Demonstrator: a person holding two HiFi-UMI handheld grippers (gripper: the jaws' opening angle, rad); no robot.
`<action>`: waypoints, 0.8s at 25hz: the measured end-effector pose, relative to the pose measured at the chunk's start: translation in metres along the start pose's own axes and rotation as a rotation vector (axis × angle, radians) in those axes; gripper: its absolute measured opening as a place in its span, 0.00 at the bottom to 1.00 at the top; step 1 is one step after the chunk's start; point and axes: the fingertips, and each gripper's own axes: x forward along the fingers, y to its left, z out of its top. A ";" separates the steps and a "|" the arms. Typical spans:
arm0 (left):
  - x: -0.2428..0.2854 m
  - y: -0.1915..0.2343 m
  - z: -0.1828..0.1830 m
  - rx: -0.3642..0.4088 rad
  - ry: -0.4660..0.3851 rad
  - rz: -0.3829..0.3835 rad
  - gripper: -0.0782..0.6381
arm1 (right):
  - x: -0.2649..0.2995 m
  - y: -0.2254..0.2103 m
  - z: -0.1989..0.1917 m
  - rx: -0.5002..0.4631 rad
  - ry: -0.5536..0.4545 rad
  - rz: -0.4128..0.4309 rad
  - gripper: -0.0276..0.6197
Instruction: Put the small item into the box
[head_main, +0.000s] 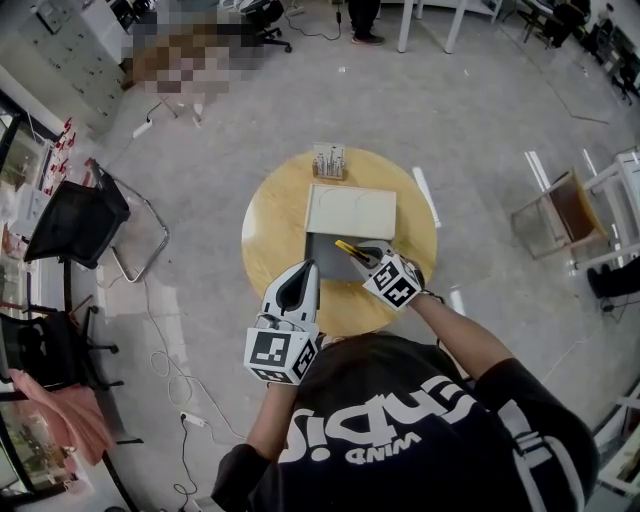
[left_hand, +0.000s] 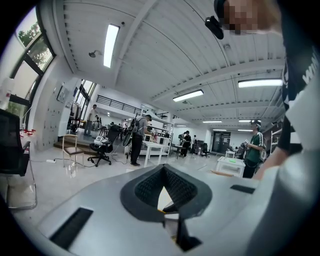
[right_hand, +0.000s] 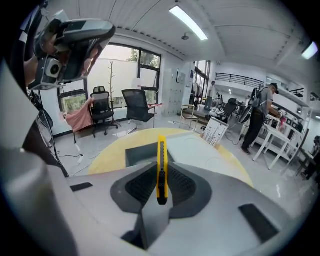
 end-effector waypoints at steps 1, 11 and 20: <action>0.001 -0.001 -0.001 0.000 0.001 0.001 0.12 | 0.005 0.001 -0.005 -0.002 0.017 0.008 0.13; 0.002 0.012 -0.003 0.003 0.023 0.039 0.12 | 0.049 0.009 -0.037 -0.054 0.174 0.074 0.13; 0.007 0.022 -0.003 -0.004 0.033 0.051 0.12 | 0.077 0.013 -0.057 -0.072 0.303 0.112 0.13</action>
